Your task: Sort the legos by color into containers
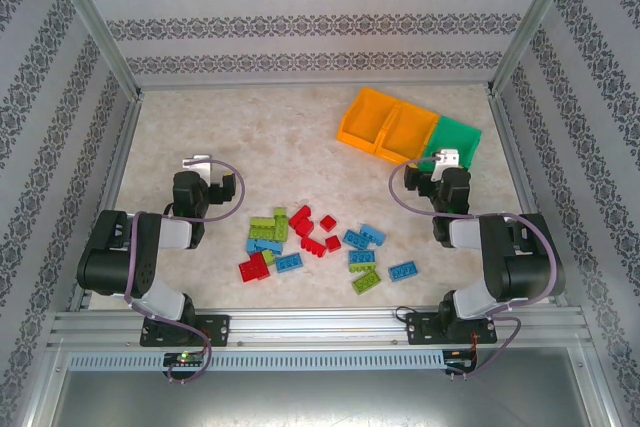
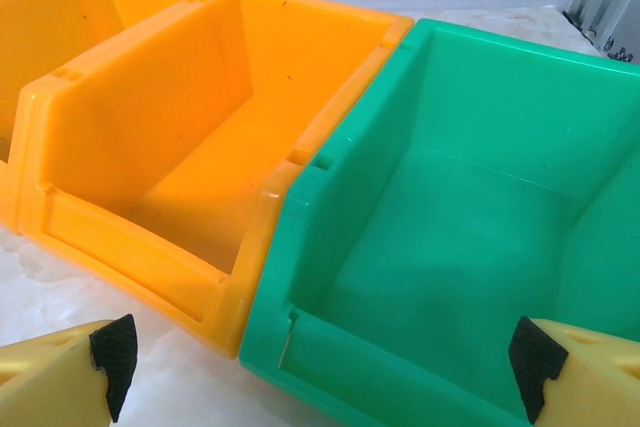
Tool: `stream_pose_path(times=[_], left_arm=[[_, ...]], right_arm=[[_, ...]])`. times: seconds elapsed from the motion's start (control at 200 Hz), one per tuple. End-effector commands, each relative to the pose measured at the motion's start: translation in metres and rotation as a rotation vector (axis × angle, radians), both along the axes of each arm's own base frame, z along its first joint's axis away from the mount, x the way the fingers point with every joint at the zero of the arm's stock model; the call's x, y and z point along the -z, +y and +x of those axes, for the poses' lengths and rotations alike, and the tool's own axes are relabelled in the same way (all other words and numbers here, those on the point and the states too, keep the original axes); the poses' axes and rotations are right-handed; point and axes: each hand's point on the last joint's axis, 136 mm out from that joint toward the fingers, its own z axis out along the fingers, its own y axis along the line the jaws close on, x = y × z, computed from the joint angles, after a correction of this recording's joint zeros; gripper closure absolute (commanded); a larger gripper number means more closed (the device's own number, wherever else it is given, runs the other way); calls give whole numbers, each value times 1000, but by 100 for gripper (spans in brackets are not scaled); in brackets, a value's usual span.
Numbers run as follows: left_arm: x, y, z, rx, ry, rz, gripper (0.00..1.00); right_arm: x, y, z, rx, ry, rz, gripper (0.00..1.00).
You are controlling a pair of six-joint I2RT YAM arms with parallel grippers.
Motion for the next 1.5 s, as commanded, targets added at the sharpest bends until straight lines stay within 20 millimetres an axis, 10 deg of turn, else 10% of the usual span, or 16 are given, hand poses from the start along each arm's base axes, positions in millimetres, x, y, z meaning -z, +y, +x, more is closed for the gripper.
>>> stream_pose_path(times=[0.0,0.295,0.809,1.039,1.234,1.494], left_arm=[[-13,2,9,13,-14,0,0],[-56,-2,18,-87,216,-178,4],[-88,-51,20,16,184,-262,0],[-87,-42,8,-10,182,-227,0],[-77,-38,-3,-28,208,-218,0],[-74,-35,-9,-43,205,-217,0]], right_arm=[[-26,-5,6,22,-7,2,2],[-62,-53,-12,300,284,73,6],[5,-95,6,426,690,196,26],[20,-96,28,391,719,216,38],[31,-90,45,334,756,187,71],[24,-42,62,171,729,112,86]])
